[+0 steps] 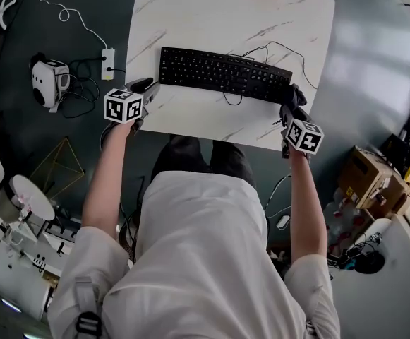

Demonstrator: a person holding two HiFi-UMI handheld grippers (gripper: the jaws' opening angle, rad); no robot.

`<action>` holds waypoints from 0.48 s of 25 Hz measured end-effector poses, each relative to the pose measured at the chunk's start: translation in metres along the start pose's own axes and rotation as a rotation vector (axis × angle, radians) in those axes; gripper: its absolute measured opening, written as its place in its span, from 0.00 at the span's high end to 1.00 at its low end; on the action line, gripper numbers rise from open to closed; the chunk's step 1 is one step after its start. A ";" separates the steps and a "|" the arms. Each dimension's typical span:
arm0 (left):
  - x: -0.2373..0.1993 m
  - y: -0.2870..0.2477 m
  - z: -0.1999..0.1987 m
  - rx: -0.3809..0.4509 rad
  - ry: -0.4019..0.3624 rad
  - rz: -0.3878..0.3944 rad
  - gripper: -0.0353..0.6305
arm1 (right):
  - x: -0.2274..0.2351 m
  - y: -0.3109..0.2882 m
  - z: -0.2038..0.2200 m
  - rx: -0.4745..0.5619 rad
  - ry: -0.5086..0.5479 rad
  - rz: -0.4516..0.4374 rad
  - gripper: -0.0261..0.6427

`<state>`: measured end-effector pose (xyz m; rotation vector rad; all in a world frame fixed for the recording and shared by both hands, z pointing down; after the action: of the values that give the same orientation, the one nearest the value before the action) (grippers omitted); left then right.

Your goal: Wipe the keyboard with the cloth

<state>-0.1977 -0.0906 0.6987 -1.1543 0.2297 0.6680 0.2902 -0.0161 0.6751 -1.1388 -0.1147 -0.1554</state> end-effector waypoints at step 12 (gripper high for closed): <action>-0.008 -0.022 0.002 -0.094 -0.035 0.118 0.73 | -0.011 -0.024 -0.004 -0.058 0.022 0.171 0.83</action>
<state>-0.1911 -0.0972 0.7200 -1.2247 0.2403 0.8099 0.2747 -0.0288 0.6933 -1.1992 0.0067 -0.0195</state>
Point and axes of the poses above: the fingertips, and each gripper's own axes: y backward along the fingers, x to its right, z out of its underside, the point moved 6 cm from there along y, backward along the fingers, and after that the axes turned 2 degrees about y, right-handed, at the moved point
